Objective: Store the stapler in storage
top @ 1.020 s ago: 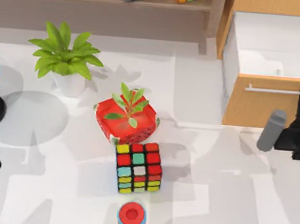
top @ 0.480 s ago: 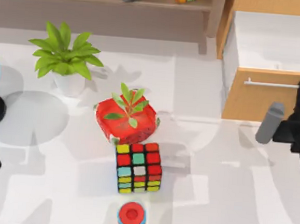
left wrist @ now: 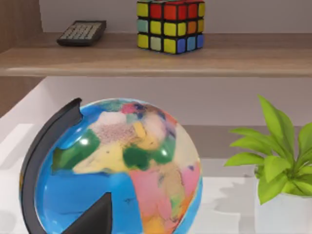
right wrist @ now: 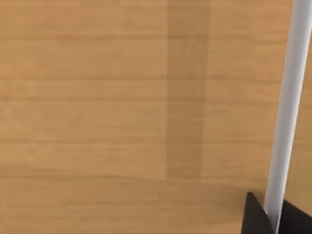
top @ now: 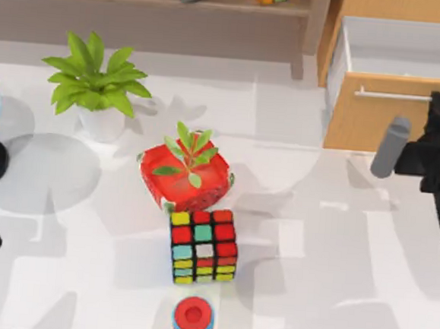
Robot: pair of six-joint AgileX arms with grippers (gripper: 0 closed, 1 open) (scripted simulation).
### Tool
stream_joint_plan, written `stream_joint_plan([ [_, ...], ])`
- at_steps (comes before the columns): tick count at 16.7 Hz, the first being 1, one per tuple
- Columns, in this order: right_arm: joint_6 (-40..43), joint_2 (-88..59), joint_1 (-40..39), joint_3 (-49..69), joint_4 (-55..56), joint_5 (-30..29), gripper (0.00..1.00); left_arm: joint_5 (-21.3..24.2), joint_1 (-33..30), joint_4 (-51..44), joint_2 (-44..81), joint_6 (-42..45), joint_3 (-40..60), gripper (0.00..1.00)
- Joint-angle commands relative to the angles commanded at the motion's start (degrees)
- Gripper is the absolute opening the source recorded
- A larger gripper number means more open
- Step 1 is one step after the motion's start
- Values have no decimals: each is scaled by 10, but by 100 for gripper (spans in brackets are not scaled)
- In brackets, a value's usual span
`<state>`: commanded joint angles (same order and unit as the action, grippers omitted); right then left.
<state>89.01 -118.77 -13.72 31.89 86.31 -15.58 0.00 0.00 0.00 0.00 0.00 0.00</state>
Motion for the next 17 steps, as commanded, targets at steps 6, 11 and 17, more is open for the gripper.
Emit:
stream_joint_plan([
  [6,-1,-7,4,18,-11,0,0,0,0,0,0,0,0,100],
  [11,0,-45,19,109,-67,17,0,0,0,0,0,0,0,100],
  [17,-1,-59,26,150,-91,25,0,0,0,0,0,0,0,100],
])
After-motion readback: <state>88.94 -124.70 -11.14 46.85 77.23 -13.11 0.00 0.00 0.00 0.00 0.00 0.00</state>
